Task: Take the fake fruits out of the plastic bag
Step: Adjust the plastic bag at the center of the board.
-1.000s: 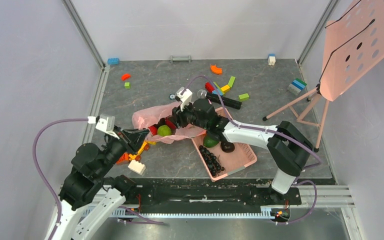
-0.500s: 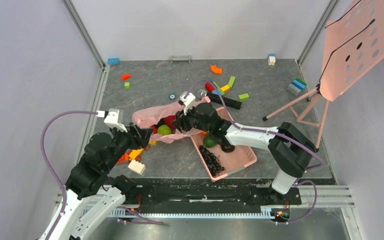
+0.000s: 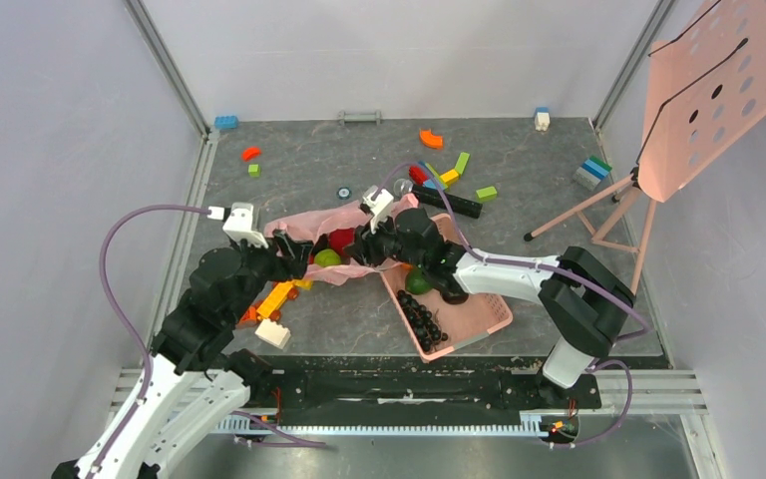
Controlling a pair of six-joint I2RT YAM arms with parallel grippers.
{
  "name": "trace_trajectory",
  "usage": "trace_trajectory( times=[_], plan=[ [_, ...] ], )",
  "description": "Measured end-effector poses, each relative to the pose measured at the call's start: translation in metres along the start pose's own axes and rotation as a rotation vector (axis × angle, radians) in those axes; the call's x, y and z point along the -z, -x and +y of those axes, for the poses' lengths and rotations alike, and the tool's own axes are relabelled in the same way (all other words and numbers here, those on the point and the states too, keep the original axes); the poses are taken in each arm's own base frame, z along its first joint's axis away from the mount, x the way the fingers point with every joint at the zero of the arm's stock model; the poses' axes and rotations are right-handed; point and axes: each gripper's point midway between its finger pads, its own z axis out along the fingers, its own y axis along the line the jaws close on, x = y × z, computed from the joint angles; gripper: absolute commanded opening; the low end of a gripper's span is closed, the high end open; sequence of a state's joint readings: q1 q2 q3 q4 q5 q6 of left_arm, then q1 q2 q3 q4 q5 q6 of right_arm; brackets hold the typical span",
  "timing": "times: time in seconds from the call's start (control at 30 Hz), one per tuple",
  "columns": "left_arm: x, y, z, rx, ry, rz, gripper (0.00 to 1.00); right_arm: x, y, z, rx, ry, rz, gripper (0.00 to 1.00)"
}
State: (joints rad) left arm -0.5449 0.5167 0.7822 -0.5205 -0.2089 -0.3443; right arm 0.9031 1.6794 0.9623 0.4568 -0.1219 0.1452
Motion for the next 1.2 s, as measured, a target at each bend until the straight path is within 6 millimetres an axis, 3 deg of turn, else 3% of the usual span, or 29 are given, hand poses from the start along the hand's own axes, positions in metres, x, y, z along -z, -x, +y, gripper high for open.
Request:
trace_trajectory(
  times=[0.2,0.3,0.43,0.6,0.73,0.83,1.0,1.2],
  plan=[
    [-0.008,0.005,0.003,0.001,0.012,-0.058,0.2,0.002,-0.009,0.001,-0.008,0.01,0.016,0.47],
    [-0.009,0.012,0.003,0.003,0.018,-0.089,0.02,0.003,-0.01,0.003,-0.013,0.018,0.019,0.47],
    [-0.007,0.024,-0.003,0.007,-0.012,-0.138,0.02,0.004,-0.009,0.008,-0.013,0.043,0.018,0.46],
    [0.011,0.046,-0.023,0.027,-0.141,-0.242,0.02,0.005,-0.007,0.025,-0.001,0.099,0.01,0.44],
    [0.026,0.054,-0.029,0.036,-0.201,-0.311,0.02,0.007,-0.008,0.053,0.024,0.163,0.006,0.42],
    [0.031,0.048,-0.026,0.04,-0.205,-0.33,0.02,0.016,-0.014,0.083,0.05,0.219,-0.004,0.41],
    [0.041,0.027,-0.012,0.049,-0.19,-0.348,0.02,0.036,-0.055,0.124,0.089,0.279,0.032,0.4],
    [0.055,0.009,0.006,0.075,-0.146,-0.361,0.02,0.045,-0.105,0.137,0.088,0.286,0.12,0.39]
  ],
)
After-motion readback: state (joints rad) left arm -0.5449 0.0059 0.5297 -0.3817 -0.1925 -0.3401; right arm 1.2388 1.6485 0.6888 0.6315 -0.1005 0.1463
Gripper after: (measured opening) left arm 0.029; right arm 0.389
